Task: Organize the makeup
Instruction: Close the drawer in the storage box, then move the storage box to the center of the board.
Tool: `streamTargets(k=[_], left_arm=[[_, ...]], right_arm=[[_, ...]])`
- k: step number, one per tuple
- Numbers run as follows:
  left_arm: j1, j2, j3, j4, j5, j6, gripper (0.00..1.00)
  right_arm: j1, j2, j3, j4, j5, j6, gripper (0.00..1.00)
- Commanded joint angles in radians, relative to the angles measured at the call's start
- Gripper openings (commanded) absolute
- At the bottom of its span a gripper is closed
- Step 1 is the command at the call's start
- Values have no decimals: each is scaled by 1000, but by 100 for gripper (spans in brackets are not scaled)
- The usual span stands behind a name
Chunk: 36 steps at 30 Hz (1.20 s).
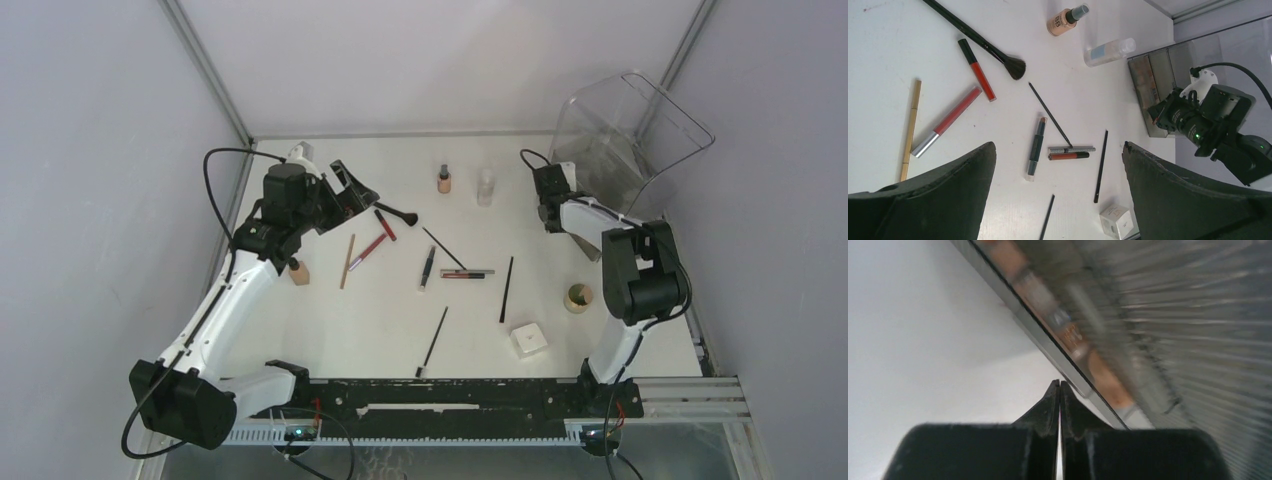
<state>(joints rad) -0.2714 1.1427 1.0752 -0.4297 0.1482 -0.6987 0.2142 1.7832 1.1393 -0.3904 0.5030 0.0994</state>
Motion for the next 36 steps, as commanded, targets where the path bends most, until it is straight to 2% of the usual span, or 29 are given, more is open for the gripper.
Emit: streamTargets(k=[1,5,12,15,17,21,23,25,30,36], left_arm=[[9,-20,-23,23,-15,22,100],[9,-7,-20,34,-4,21,100],[9,-17,-31,35,-10,22,100],[8,-18,-32,36,-11,22,100],[8,-13,-26,37,-3,22,100],[7,-2,-24,68,29,22,100],[0,1,-26,84,38,17,100],[-6,4,-27,94,41,14,100],[-12,-9,-42,94,43,22,100],[-12,-22,-57,95,40,22,100]], right_arm=[[-42,-3,23,66,160,-36,4],[66,-90,-42,160,165,-82,7],[154,-226,-44,141,85,-65,11],[156,-325,-21,100,36,-66,18],[147,-394,68,8,-3,-54,26],[41,-464,275,-162,-150,-28,53],[-43,-466,351,-219,-241,14,59],[-98,-453,407,-237,-260,23,65],[-189,-321,643,-414,-128,82,67],[-278,-416,583,-400,-50,199,65]])
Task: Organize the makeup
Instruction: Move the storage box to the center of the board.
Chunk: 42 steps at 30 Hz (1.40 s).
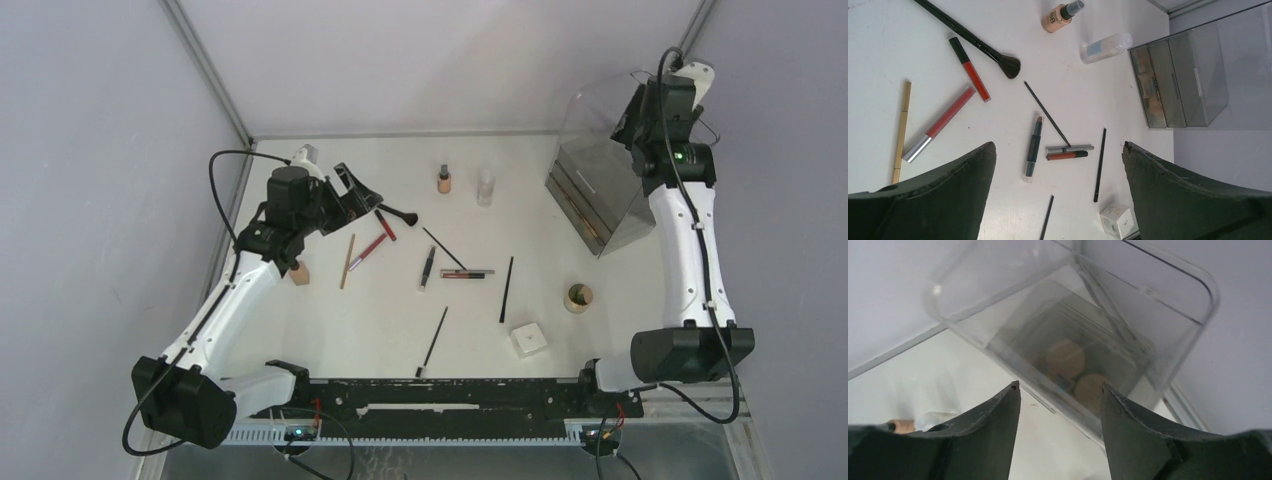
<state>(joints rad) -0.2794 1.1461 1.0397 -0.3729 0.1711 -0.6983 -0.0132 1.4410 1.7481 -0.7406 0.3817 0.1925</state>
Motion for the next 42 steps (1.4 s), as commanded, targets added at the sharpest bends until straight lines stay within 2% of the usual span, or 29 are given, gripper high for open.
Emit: streamTargets(k=[1,7,14,17,21,27,31,34,42], left_arm=[[-4,-22,-21,40,22,22,100],[-4,-15,-26,49,35,22,100],[-3,-13,-42,75,52,22,100],[-4,-9,-37,75,53,34,100],[-3,-10,-42,75,51,50,100],[-3,-19,-65,81,49,50,100],[-4,-20,-75,94,43,47,100],[-4,-10,-75,108,49,40,100],[-4,-4,-74,109,42,40,100]], right_arm=[[-67,-88,-48,-52,71,123,65],[-246,-121,-102,-98,-109,202,62],[-311,-115,-137,-114,-177,210,53],[-327,-115,-158,-106,-242,211,52],[-332,-126,-178,-106,-256,207,51],[-335,-139,-191,-106,-264,205,34],[-335,-150,-203,-97,-298,192,18],[-335,-152,-204,-99,-333,187,1],[-323,-185,-174,-143,-459,169,0]])
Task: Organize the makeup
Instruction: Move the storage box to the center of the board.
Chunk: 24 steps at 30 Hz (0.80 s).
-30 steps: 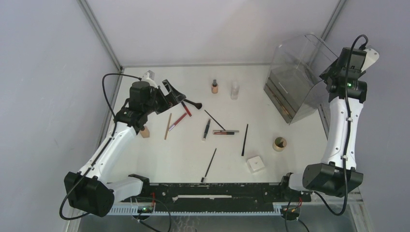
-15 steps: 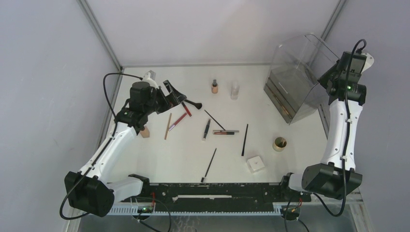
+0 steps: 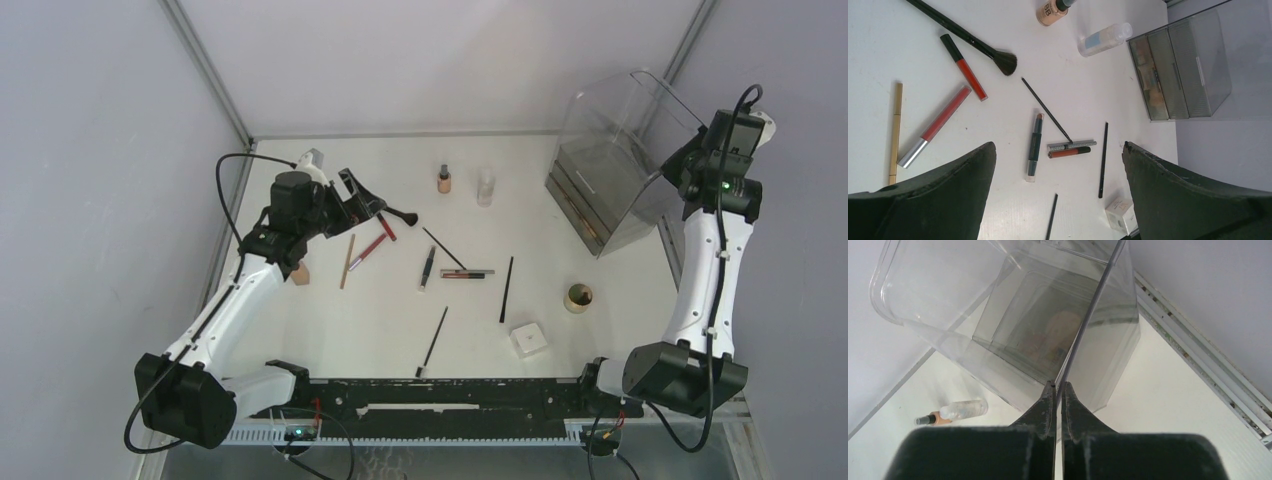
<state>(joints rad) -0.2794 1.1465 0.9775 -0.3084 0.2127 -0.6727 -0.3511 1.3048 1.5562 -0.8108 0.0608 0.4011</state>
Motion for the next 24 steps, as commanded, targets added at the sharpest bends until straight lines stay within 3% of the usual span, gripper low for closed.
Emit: streamTargets(k=[1,9,20,21,24], left_arm=[[-4,-4,-11,47,-1,12,100],[-4,4,0,65,10,6,100],[-4,16,-9,85,26,6,100],[-4,18,-9,89,30,6,100],[-6,33,0,92,45,-20,100]], right_arm=[[23,-48,27,-88,-149,-46,0],[135,-54,36,-185,-169,-103,0],[181,-87,-25,-203,-15,-168,0],[185,-85,-18,-197,-1,-167,1],[243,-101,23,-172,44,-163,33]])
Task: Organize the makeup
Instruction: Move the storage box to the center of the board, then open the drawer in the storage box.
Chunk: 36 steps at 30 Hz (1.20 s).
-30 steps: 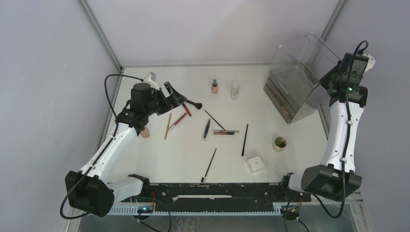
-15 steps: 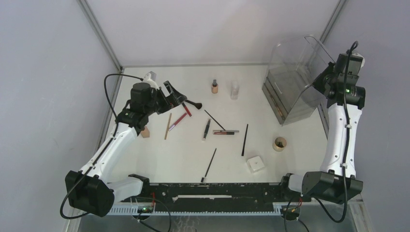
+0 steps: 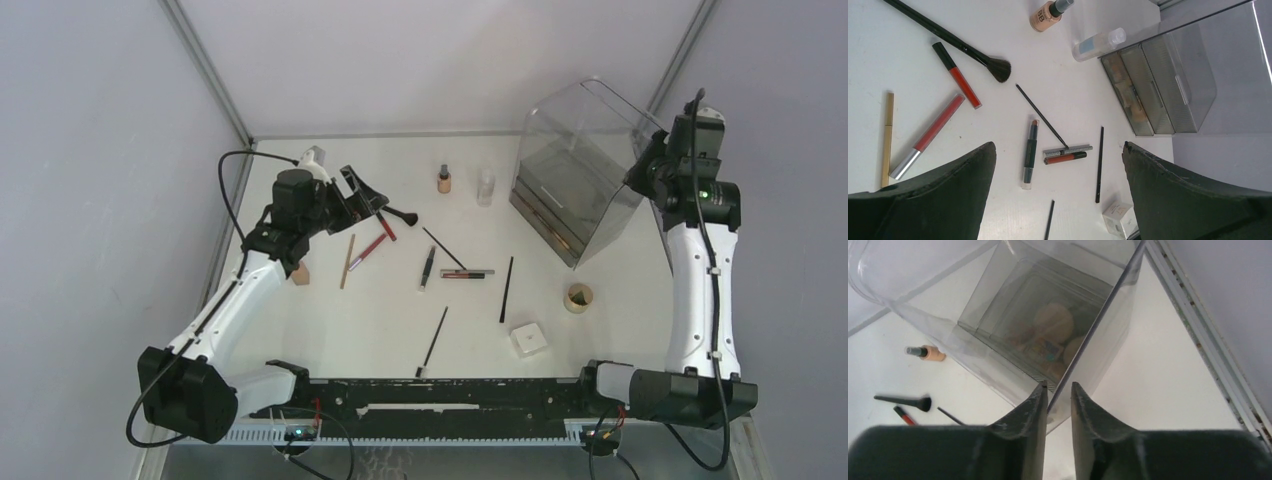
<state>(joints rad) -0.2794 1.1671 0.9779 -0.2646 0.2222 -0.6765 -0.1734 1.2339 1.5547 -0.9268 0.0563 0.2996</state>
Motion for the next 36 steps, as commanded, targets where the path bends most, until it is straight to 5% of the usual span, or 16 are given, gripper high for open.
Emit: streamTargets(k=[1,4,10,16,20,26,30,36], left_arm=[[-6,16,1,48,38,-16,100],[-5,10,-1,47,31,-15,100],[-6,9,1,35,21,-12,100],[-40,38,-7,87,42,-44,100],[-223,178,80,143,63,-49,100],[-358,477,212,474,167,-270,99],[-406,714,332,693,213,-459,86],[-462,954,540,749,147,-539,69]], right_arm=[[101,-45,36,-38,95,-63,43],[192,-113,48,25,164,-85,55],[431,-182,-80,162,147,-151,45],[648,-34,-178,110,319,-171,43],[648,-42,-179,131,344,-157,43],[533,-147,-125,149,273,-124,43],[483,-203,-108,102,249,-106,43],[462,-308,-124,53,219,-84,42]])
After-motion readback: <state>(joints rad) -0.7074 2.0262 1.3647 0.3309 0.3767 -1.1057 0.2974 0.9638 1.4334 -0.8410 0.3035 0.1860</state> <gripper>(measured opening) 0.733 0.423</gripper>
